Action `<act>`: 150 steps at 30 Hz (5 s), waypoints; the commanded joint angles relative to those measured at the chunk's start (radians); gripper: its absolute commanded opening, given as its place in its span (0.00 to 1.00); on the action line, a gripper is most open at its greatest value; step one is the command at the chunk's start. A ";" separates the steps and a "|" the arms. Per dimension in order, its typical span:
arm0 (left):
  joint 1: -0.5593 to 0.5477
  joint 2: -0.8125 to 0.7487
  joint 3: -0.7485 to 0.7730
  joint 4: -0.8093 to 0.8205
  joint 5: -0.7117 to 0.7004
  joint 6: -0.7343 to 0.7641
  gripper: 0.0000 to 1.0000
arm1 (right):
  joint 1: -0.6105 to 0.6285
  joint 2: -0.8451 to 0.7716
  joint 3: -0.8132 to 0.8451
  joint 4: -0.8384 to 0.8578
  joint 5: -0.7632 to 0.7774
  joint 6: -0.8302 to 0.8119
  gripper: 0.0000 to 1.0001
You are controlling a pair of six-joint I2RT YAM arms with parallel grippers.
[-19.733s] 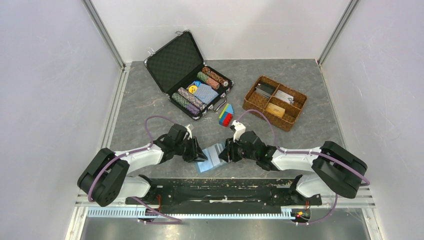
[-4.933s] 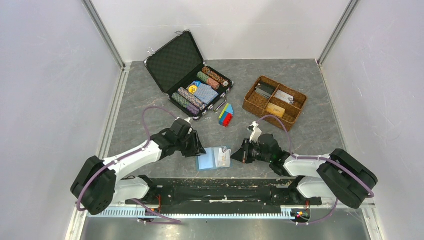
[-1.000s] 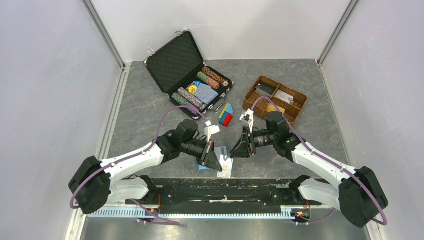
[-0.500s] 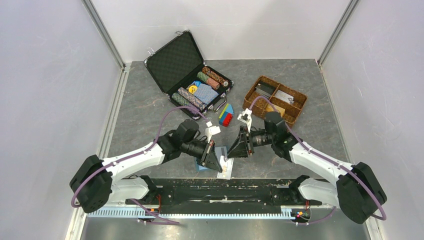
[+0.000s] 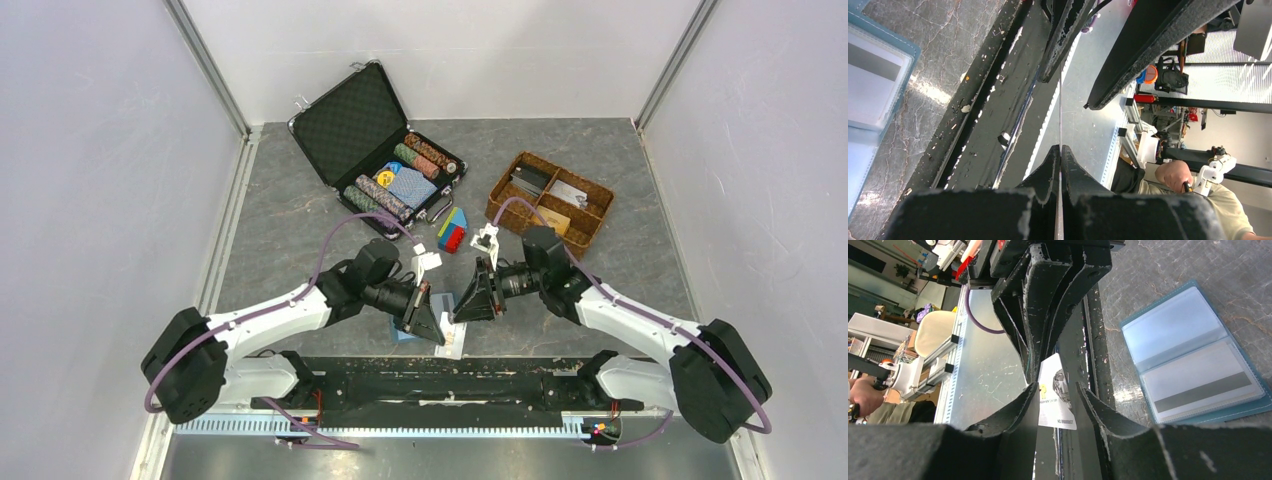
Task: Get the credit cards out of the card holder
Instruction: Place the credit card in the storage box.
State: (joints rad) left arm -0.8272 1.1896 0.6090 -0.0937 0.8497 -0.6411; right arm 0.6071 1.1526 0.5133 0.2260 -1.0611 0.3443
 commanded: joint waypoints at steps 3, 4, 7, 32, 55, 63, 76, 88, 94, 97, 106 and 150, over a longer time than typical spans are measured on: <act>-0.007 0.024 0.031 0.059 0.045 0.013 0.02 | 0.013 0.009 -0.006 -0.010 -0.016 -0.064 0.38; -0.006 0.026 0.033 0.059 0.048 0.012 0.02 | 0.014 0.011 -0.003 -0.011 -0.018 -0.067 0.33; -0.006 0.025 0.037 0.059 0.046 0.015 0.02 | 0.016 0.017 -0.002 -0.009 -0.023 -0.071 0.16; 0.065 0.050 0.454 -0.509 -0.695 0.259 1.00 | -0.390 -0.061 0.177 -0.150 0.408 0.062 0.00; 0.076 -0.011 0.402 -0.546 -0.920 0.404 1.00 | -0.822 0.174 0.141 0.290 0.886 0.451 0.00; 0.076 -0.017 0.391 -0.529 -0.900 0.397 1.00 | -0.822 0.265 0.087 0.440 0.991 0.557 0.00; 0.076 0.001 0.391 -0.516 -0.854 0.381 1.00 | -0.825 0.419 0.100 0.564 1.001 0.642 0.00; 0.076 0.025 0.394 -0.518 -0.857 0.386 1.00 | -0.825 0.520 0.101 0.651 1.024 0.712 0.00; 0.076 0.038 0.400 -0.518 -0.854 0.390 1.00 | -0.820 0.555 0.120 0.679 1.039 0.719 0.00; 0.076 0.039 0.399 -0.518 -0.854 0.389 1.00 | -0.813 0.572 0.141 0.665 1.048 0.711 0.00; 0.076 0.024 0.393 -0.523 -0.864 0.391 1.00 | -0.787 0.614 0.165 0.667 1.066 0.721 0.00; 0.076 0.028 0.388 -0.528 -0.887 0.379 1.00 | -0.765 0.594 0.344 0.230 1.169 0.547 0.37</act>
State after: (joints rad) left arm -0.7528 1.2278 0.9970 -0.6411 -0.0242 -0.2893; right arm -0.1589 1.7718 0.8337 0.5320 0.0792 0.9337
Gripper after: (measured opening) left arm 0.996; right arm 0.362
